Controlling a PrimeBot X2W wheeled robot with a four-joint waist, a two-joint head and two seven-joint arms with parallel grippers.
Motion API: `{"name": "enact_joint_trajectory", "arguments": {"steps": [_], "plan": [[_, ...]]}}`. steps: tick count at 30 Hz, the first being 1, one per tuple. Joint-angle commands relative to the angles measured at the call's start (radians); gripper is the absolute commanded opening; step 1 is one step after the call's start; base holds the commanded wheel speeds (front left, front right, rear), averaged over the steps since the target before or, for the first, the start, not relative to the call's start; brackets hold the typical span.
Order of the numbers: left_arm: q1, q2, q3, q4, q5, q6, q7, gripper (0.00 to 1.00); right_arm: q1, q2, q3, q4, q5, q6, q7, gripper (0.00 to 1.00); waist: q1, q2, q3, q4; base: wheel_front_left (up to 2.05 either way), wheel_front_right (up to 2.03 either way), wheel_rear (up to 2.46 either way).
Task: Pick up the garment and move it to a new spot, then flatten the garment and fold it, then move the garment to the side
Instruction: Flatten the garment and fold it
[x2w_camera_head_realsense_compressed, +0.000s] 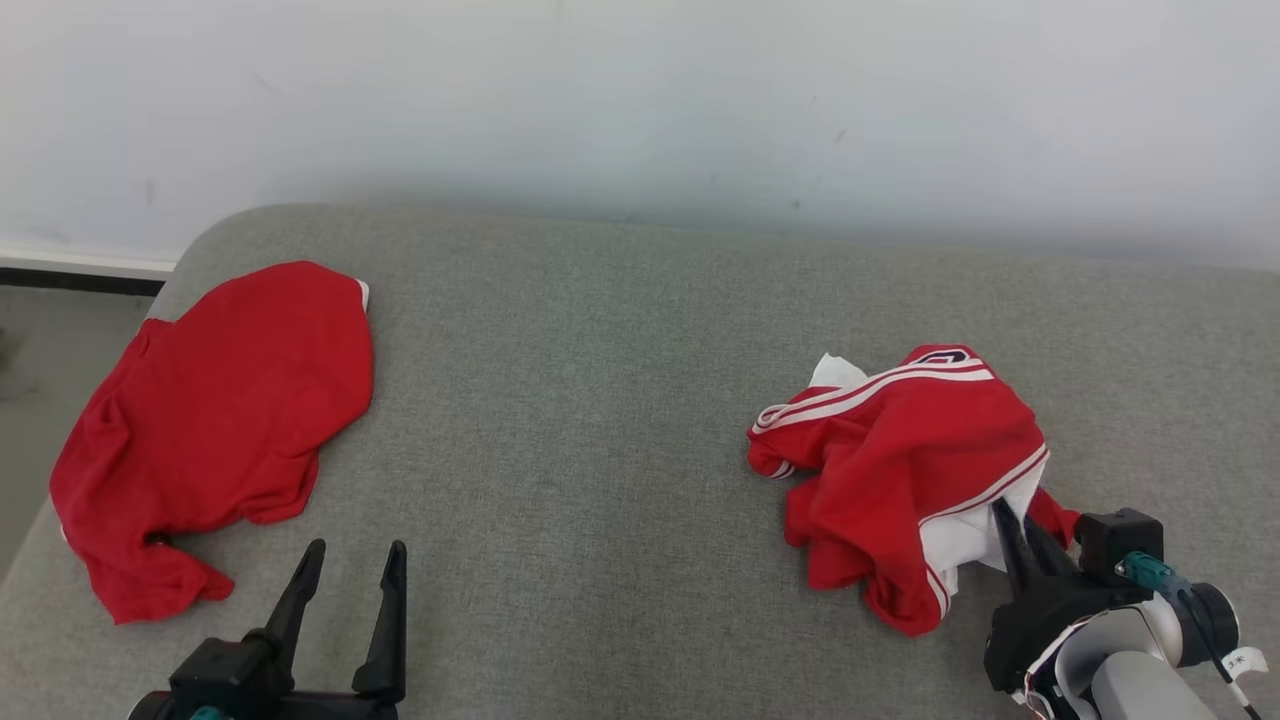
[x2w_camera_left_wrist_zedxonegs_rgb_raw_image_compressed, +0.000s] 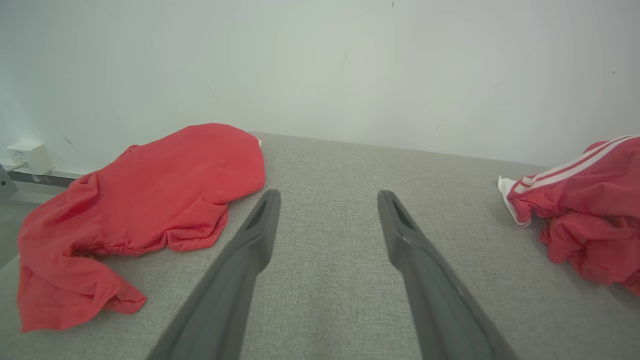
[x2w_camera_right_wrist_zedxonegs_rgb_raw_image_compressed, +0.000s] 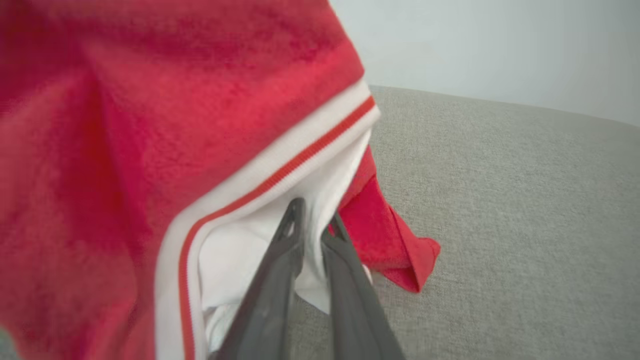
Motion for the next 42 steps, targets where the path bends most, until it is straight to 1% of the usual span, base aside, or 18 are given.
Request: {"name": "enact_joint_trajectory", "arguments": {"steps": [1, 6, 12, 14, 15, 21, 25, 28, 32, 33, 34, 35, 39, 42], "plan": [[0.004, -0.002, 0.002, 0.004, -0.001, 0.000, -0.001, 1.00, -0.007, -0.005, 0.009, 0.005, 0.008, -0.002, -0.013, 0.00, -0.0001, -0.0001, -0.013, -0.010, 0.00, 0.00, 0.00], [0.015, -0.005, 0.001, 0.017, -0.001, -0.009, -0.001, 1.00, -0.019, 0.005, 0.054, -0.038, 0.055, -0.002, -0.048, 0.00, -0.0001, -0.0001, -0.047, -0.023, 0.00, 0.00, 0.00], [0.030, -0.005, 0.005, 0.023, -0.001, -0.015, -0.001, 1.00, -0.011, 0.026, 0.157, -0.209, 0.092, -0.002, -0.058, 0.00, -0.0001, -0.0001, -0.069, -0.022, 0.00, 0.00, 0.00], [0.030, -0.004, 0.006, 0.025, 0.000, -0.017, -0.001, 1.00, -0.005, 0.043, 0.202, -0.266, 0.098, -0.002, -0.054, 0.00, -0.0001, -0.0001, -0.072, -0.016, 0.00, 0.00, 0.00], [0.030, -0.004, 0.006, 0.025, 0.000, -0.017, -0.001, 1.00, -0.005, 0.043, 0.202, -0.266, 0.098, -0.002, -0.054, 0.00, -0.0001, -0.0001, -0.072, -0.016, 0.00, 0.00, 0.00], [0.034, -0.002, 0.008, 0.026, 0.000, -0.015, -0.001, 1.00, 0.020, 0.108, 0.347, -0.393, 0.117, -0.002, -0.005, 0.00, -0.0001, -0.0001, -0.073, 0.013, 0.00, 0.00, 0.00], [0.029, -0.003, 0.007, 0.031, -0.002, -0.018, -0.001, 1.00, 0.043, 0.145, 0.466, -0.405, 0.148, -0.002, 0.017, 0.00, -0.0001, -0.0001, -0.068, 0.037, 0.00, 0.00, 0.00], [0.025, -0.006, 0.006, 0.036, -0.002, -0.020, -0.001, 1.00, 0.060, 0.163, 0.552, -0.374, 0.177, -0.002, 0.015, 0.00, -0.0001, -0.0001, -0.064, 0.054, 0.00, 0.00, 0.00], [0.016, -0.010, 0.000, 0.043, -0.001, -0.024, -0.001, 1.00, 0.071, 0.175, 0.662, -0.296, 0.228, -0.002, 0.010, 0.00, -0.0001, -0.0001, -0.061, 0.073, 0.00, 0.00, 0.00], [0.014, -0.010, 0.000, 0.045, -0.001, -0.024, -0.001, 1.00, 0.071, 0.176, 0.680, -0.276, 0.246, -0.002, 0.006, 0.31, -0.0001, -0.0001, -0.061, 0.076, 0.00, 0.00, 0.00], [0.012, -0.010, 0.000, 0.046, -0.001, -0.024, -0.001, 1.00, 0.069, 0.177, 0.699, -0.253, 0.254, -0.002, 0.009, 0.94, -0.0001, -0.0001, -0.061, 0.078, 0.00, 0.00, 0.00], [0.011, -0.011, -0.001, 0.048, -0.002, -0.024, -0.001, 1.00, 0.061, 0.179, 0.710, -0.239, 0.266, -0.002, 0.001, 1.00, -0.0001, -0.0001, -0.060, 0.080, 0.00, 0.00, 0.00], [0.016, -0.009, 0.006, 0.047, -0.004, -0.018, -0.001, 1.00, 0.026, 0.179, 0.728, -0.224, 0.300, -0.002, -0.033, 1.00, -0.0001, -0.0001, -0.059, 0.071, 0.00, 0.00, 0.00], [0.023, -0.007, 0.013, 0.047, -0.005, -0.015, -0.001, 1.00, 0.004, 0.179, 0.698, -0.229, 0.299, -0.002, -0.052, 1.00, -0.0001, -0.0001, -0.062, 0.056, 0.00, 0.00, 0.00]]}}
